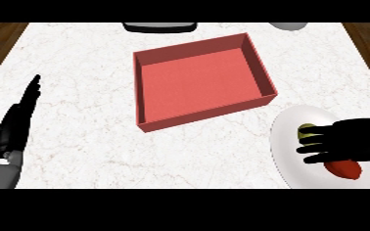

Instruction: Pick the bell pepper from the plate and place it in the cardboard box

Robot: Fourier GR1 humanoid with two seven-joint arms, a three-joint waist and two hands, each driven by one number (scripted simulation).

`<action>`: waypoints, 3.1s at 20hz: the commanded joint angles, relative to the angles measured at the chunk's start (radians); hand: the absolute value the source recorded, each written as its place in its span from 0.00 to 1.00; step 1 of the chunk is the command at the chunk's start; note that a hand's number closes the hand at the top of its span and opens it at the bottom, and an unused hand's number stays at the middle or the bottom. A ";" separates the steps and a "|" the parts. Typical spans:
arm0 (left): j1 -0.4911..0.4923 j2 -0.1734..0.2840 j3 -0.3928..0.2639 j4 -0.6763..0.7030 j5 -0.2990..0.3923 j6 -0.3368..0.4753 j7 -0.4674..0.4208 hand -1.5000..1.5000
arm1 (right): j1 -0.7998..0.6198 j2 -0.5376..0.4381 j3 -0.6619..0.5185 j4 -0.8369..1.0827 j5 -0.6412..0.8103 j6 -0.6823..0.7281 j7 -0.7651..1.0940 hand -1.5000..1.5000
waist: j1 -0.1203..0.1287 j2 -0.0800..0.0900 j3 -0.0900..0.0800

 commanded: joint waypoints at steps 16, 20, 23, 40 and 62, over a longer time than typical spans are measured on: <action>0.029 -0.024 0.059 -0.024 -0.028 -0.049 -0.011 0.50 | 0.075 0.172 -0.153 0.035 0.029 -0.164 -0.100 1.00 | -0.003 -0.001 0.001; 0.042 -0.038 0.052 -0.021 -0.057 0.002 0.020 0.50 | 0.165 0.255 -0.261 0.060 -0.093 -0.115 0.313 1.00 | -0.049 -0.013 -0.001; 0.078 -0.019 0.087 0.004 -0.046 0.015 0.021 0.50 | 0.233 0.258 -0.397 0.184 -0.200 -0.112 0.557 1.00 | -0.144 -0.032 -0.004; 0.131 -0.046 0.072 -0.032 -0.060 0.029 -0.010 0.50 | 0.197 0.393 -0.533 -0.320 -0.076 -0.467 1.472 1.00 | -0.102 -0.041 -0.012; 0.021 -0.087 0.041 -0.043 -0.103 -0.035 -0.010 0.50 | -0.499 0.954 -0.608 -0.100 0.143 -0.229 2.111 1.00 | 0.018 0.006 0.000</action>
